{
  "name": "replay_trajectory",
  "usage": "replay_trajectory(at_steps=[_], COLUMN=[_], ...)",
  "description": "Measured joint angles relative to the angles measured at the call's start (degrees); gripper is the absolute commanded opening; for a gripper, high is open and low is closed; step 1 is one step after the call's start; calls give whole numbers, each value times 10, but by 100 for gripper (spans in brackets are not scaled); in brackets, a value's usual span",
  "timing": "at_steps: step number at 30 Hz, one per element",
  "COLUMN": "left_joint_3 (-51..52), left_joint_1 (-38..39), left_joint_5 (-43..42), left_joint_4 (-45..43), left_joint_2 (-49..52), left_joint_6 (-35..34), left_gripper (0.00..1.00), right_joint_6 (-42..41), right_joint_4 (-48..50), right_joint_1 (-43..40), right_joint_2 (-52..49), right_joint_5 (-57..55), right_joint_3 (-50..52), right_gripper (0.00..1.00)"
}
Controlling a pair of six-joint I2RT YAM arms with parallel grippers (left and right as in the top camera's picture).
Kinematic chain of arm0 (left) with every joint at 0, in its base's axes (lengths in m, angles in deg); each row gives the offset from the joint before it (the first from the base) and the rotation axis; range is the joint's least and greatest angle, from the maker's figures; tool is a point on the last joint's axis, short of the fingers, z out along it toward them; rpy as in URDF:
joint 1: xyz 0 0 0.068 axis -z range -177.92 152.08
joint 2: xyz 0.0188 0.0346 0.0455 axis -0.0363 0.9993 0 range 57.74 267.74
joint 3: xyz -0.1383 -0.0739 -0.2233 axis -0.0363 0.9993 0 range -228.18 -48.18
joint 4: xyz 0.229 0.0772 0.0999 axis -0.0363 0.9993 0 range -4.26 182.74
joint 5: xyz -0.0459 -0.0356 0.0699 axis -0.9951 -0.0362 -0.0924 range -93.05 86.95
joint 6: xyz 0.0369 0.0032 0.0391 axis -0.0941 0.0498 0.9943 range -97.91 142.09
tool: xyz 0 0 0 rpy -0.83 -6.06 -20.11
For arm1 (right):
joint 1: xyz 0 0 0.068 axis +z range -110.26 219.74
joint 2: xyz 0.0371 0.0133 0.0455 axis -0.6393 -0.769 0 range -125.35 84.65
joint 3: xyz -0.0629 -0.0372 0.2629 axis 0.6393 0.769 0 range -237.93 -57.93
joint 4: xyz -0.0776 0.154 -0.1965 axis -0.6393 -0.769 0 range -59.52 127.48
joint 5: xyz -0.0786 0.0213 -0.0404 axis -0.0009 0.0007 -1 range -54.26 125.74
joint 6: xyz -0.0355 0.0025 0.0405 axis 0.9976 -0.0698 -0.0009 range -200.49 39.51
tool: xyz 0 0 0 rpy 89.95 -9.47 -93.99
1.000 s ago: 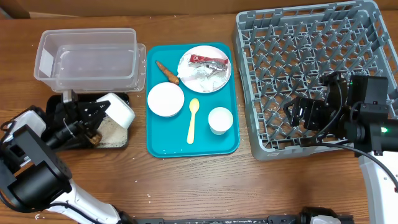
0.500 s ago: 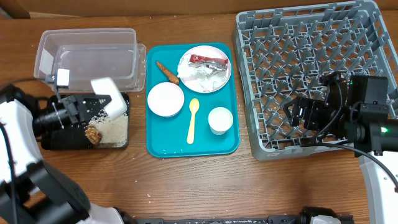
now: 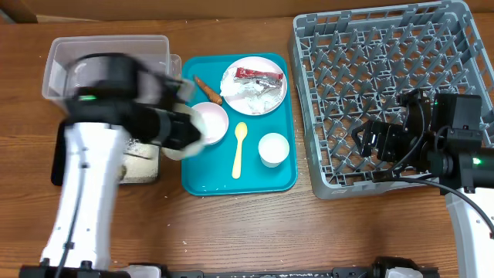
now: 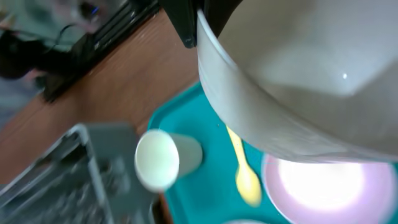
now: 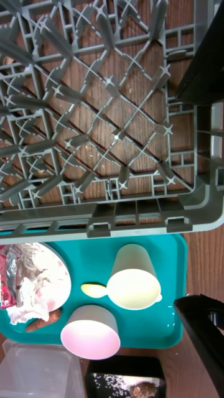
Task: Sort waste into correct bins and load items into the dishwasher
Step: 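Set the white bowl back on the teal tray with the left gripper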
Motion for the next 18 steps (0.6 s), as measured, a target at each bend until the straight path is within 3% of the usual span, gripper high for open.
replay_trajectory(at_steps=[4,8,15,17,18], left_joint_3=[35,115,233,245,249], left_joint_1=[150,236,289,289,289], left_joint_5=[149,246,320,334,342], left_joint_4=[-17,-90,-220,-238,-242], left_joint_2=[0,12,38,44,50], left_joint_6=[-87,-146,-183,-185,-186], left_gripper=[4,4,6,11,19], right_joint_6=[0,0,0,0,0], right_joint_4=[0,0,0,0,0], right_joint_1=[0,0,0,0,0], right_joint_2=[0,0,0,0,0], right_joint_5=[0,0,0,0,0], right_joint_3=[0,0,0,0,0], right_gripper=[100,100,100,100,100])
